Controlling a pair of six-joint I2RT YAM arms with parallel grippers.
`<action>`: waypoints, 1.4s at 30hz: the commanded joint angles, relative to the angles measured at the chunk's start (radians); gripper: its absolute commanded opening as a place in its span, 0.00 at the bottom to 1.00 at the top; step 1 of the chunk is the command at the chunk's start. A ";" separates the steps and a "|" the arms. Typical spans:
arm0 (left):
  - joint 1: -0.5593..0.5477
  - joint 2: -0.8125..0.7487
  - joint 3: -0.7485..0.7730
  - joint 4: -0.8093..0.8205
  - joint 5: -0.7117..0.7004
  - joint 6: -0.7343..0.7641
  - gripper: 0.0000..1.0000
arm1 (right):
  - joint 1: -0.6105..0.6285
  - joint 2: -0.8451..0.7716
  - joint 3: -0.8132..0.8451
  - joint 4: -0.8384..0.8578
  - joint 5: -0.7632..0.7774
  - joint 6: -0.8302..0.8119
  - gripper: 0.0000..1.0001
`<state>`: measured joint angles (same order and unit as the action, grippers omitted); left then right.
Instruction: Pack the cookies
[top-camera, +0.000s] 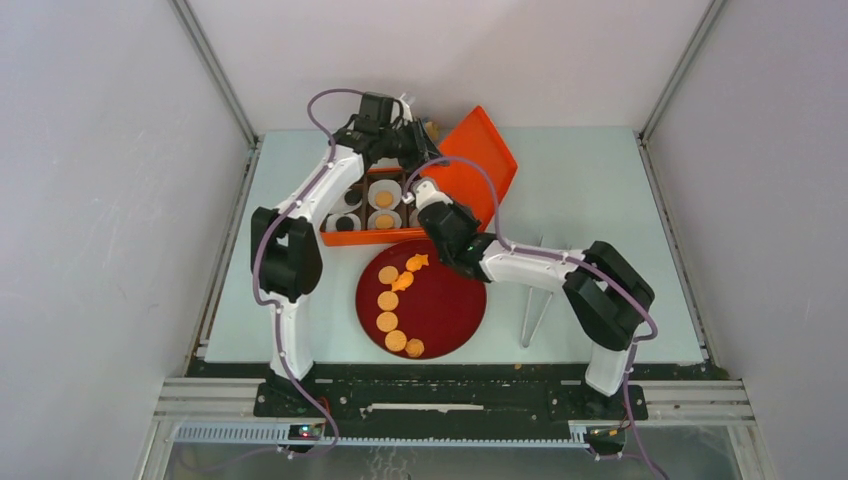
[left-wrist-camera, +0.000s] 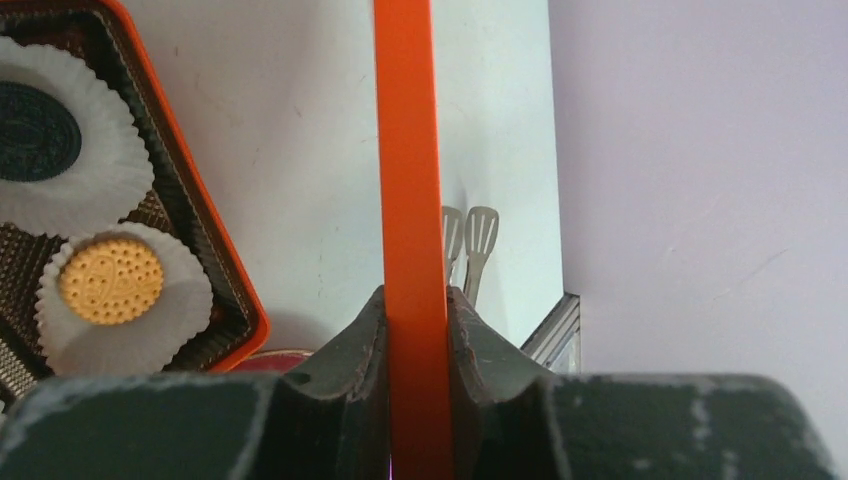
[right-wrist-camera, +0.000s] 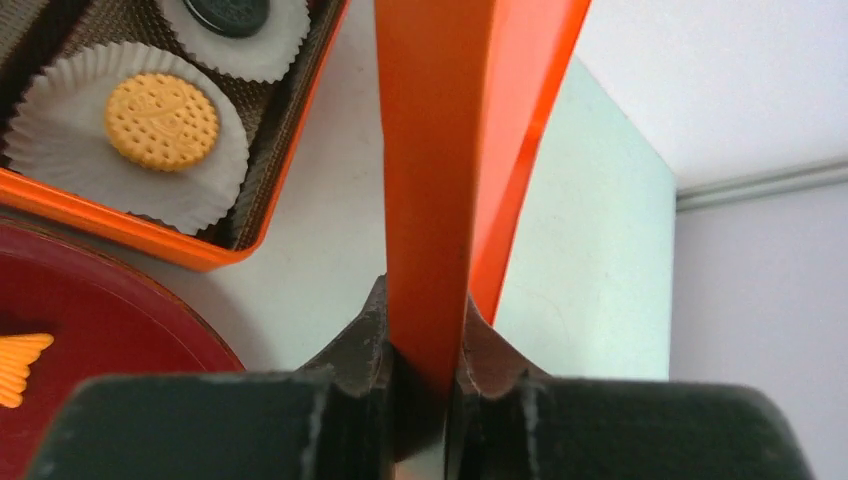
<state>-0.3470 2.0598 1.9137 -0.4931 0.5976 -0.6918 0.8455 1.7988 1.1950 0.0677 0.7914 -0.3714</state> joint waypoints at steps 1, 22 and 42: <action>0.007 -0.067 0.034 0.033 0.157 0.044 0.01 | -0.031 -0.024 0.037 0.193 0.168 0.042 0.02; 0.069 -0.344 -0.042 0.185 -0.100 0.103 0.01 | -0.315 -0.338 0.182 -0.305 -0.553 0.510 0.00; 0.075 -0.790 -0.688 0.229 -1.275 0.254 0.00 | -0.655 0.218 0.106 1.336 -1.815 2.277 0.00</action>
<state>-0.2790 1.2736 1.2495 -0.2798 -0.5037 -0.4702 0.1387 1.8038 1.2049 0.7776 -0.8791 1.3510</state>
